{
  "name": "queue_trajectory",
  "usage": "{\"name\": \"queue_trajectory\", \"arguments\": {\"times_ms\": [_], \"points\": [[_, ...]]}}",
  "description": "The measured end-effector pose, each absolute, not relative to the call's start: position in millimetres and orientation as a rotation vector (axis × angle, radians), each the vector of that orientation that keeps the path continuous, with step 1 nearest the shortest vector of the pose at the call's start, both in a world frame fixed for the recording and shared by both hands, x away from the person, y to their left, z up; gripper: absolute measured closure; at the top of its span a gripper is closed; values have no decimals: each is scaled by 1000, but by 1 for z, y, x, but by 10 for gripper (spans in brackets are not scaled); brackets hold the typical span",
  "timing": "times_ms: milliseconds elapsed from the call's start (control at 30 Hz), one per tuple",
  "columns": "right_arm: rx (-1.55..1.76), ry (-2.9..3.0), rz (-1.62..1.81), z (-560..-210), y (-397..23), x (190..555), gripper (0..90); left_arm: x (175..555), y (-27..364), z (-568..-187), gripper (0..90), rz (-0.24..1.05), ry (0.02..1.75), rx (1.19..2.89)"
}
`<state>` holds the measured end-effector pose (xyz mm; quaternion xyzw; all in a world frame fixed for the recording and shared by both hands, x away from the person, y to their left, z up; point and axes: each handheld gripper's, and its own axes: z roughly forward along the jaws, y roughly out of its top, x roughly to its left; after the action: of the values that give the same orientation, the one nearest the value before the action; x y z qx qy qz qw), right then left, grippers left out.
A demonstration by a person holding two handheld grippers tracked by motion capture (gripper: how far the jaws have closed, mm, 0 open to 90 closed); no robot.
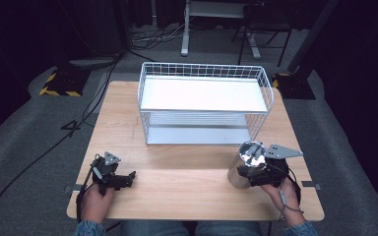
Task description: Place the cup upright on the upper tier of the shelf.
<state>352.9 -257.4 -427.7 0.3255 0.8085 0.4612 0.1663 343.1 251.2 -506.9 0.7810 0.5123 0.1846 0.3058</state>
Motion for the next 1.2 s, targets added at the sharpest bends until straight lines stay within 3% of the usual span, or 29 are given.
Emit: {"name": "queue_trajectory", "arguments": {"times_ms": [733, 1200], "points": [[936, 2309, 1296, -423, -256, 354, 36, 343, 251, -507, 0, 489, 1359, 2065], [901, 2294, 1269, -387, -255, 352, 36, 343, 251, -507, 0, 489, 1355, 2068]]}}
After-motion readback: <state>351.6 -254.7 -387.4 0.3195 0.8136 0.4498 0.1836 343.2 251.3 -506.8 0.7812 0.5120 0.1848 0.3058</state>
